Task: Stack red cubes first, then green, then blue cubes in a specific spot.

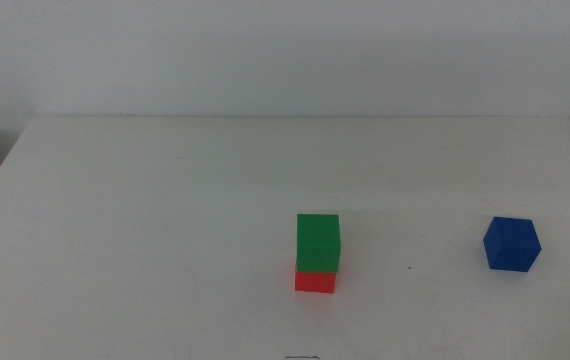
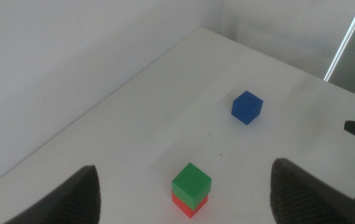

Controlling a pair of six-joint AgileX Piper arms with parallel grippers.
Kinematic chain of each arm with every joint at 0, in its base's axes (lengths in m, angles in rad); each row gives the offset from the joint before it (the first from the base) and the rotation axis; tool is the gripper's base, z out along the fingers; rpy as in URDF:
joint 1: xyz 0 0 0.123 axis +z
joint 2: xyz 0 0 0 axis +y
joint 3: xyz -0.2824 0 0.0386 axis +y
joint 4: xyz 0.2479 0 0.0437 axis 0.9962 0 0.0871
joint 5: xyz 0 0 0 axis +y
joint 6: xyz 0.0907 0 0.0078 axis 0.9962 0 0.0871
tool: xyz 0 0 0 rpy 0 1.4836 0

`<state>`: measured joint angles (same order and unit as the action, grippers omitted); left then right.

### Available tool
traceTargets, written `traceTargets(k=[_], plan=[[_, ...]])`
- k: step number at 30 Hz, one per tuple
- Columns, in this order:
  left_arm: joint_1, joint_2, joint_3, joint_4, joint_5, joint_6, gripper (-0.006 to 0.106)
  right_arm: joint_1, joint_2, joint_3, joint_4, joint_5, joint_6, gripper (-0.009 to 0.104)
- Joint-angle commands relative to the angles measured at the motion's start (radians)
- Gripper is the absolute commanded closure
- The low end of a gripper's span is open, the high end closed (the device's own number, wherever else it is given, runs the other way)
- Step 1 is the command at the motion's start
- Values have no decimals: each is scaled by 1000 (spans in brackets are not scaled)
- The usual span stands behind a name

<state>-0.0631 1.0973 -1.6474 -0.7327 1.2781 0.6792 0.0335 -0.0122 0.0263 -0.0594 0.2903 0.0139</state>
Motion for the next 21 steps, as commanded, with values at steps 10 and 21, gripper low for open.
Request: traceTargets(k=[10, 21], plan=[[0, -8, -22, -55, 35, -2, 7, -8, 251, -340, 54, 225, -4, 3], [0, -8, -22, -55, 35, -2, 7, -8, 828, -1008, 106, 644, 14, 3]])
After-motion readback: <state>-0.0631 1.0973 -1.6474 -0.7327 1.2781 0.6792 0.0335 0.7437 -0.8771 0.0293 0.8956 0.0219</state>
